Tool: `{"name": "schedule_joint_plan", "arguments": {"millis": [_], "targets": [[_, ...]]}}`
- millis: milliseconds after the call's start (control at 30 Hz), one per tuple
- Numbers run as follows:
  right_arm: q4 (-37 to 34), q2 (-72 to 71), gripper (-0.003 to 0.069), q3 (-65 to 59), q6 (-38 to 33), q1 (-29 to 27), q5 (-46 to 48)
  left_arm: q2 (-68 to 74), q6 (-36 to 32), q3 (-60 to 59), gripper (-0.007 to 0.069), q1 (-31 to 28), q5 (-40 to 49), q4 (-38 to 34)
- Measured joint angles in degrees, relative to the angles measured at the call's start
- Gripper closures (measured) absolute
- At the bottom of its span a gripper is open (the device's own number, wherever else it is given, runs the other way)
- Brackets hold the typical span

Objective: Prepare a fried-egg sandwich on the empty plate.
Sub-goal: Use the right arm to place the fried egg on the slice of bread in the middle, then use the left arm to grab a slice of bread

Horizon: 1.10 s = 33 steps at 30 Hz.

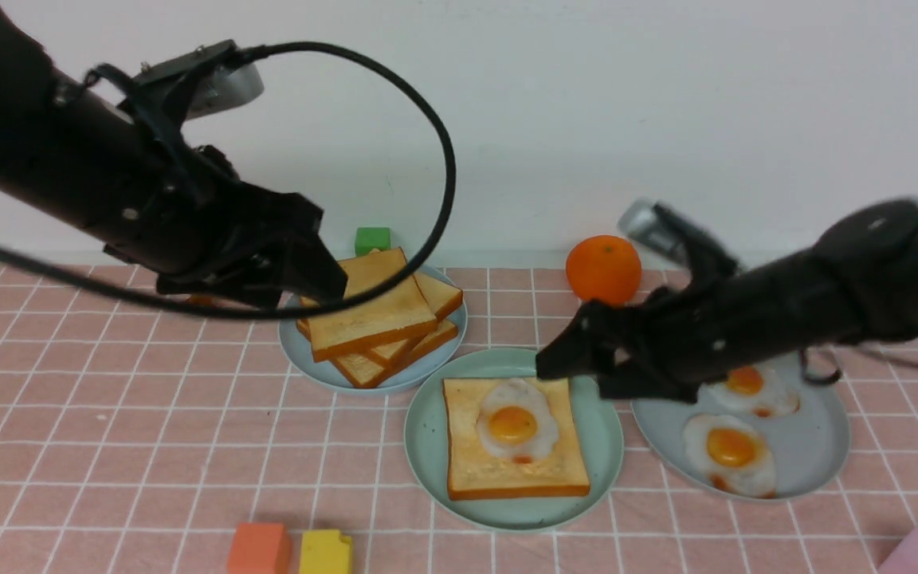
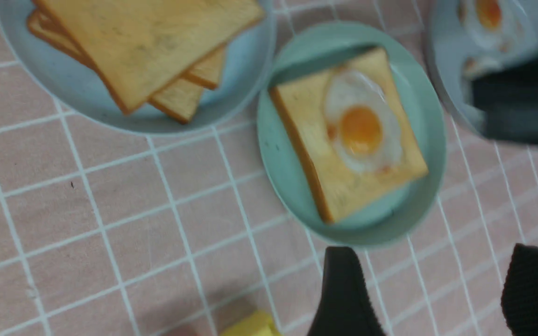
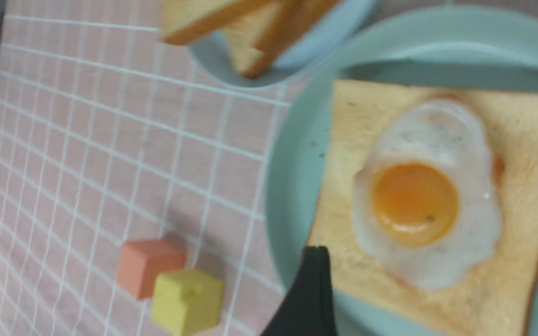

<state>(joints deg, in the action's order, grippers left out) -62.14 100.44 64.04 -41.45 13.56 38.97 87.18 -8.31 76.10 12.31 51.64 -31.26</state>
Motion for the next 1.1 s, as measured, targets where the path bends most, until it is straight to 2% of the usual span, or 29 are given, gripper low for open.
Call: {"name": "schedule_joint_plan", "arguments": {"millis": [100, 167, 233, 367, 400, 467, 567, 833, 1100], "targets": [[8.23, -6.53, -0.0006, 0.0, 6.53, 0.0, 3.04, 3.65, 4.47, 0.0, 0.0145, 0.0, -3.13, -0.03], [12.3, -9.05, 0.001, 0.0, 9.85, 0.0, 4.31, 5.29, 5.09, 0.0, 0.0145, -0.06, -4.16, 0.33], [20.12, -13.81, 0.005, 0.0, 16.82, 0.0, 6.69, 9.21, 5.81, 0.36, 0.0143, -1.12, -4.81, 0.56], [25.92, -18.77, 0.0101, 0.0, 21.99, 0.0, 10.15, 15.4, 6.24, 1.79, 0.0142, -6.12, -4.88, -3.89], [26.05, -19.14, 0.0102, 0.0, 22.23, 0.0, 10.27, 15.4, 6.24, 1.79, 0.0142, -6.12, -4.88, -3.89], [26.82, -21.25, 0.0114, 0.0, 23.15, 0.0, 11.35, 19.51, 4.7, 2.87, 0.0142, -9.91, -5.7, -9.81], [26.82, -22.29, 0.0117, 0.0, 23.34, 0.0, 11.61, 22.6, 2.1, 3.16, 0.0142, -11.1, -6.77, -14.38], [26.82, -22.52, 0.0119, -0.05, 23.34, 0.0, 12.89, 30.2, -8.02, 3.16, 0.0142, -10.97, -12.97, -28.89], [26.27, -22.52, 0.0119, -0.05, 23.35, 0.0, 13.78, 32.43, -13.28, 3.16, 0.0163, -10.95, -12.98, -34.81]]}}
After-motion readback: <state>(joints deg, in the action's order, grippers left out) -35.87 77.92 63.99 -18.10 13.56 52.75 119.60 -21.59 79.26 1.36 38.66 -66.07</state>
